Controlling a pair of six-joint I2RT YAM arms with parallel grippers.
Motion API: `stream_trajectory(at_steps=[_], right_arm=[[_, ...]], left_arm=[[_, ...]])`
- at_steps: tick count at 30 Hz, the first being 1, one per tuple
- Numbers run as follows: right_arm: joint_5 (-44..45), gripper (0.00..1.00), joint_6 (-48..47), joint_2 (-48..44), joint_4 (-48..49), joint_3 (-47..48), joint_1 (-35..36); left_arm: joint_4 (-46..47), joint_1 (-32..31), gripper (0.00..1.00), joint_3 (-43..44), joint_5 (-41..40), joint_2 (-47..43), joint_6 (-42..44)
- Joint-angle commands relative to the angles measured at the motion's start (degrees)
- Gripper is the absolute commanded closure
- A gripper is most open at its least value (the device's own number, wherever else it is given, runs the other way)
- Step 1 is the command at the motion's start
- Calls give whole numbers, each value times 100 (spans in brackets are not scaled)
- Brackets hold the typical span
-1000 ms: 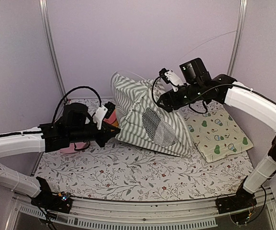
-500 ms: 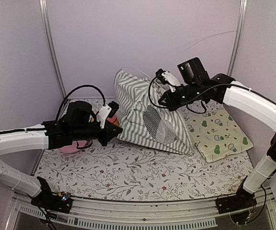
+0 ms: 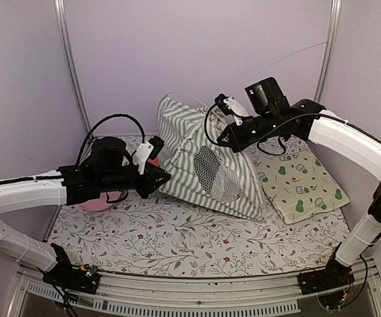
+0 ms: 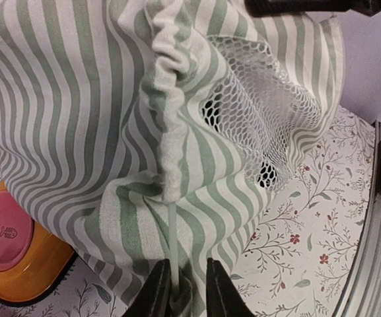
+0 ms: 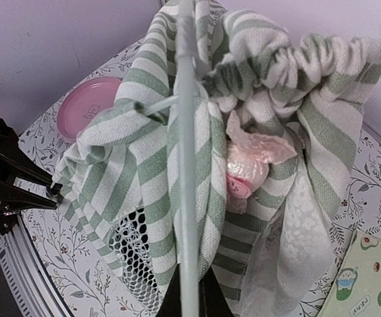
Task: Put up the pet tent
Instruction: Rotate the tent to the center of the board.
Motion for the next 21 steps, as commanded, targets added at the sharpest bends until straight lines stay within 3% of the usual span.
stream_trajectory(at_steps=[1,15,18,21], right_arm=[[-36,100,184,17,137,227,-4],[-25,100,193,59,103,192,-11],[10,100,193,70,97,192,-18],[-57,100,272,79,86,233,-190]], left_arm=[[198,64,78,188,-50,20,143],[371,118,82,460,-195,286,319],[389,123,98,483,-194,327,349],[353,135,100,456,-130,389,337]])
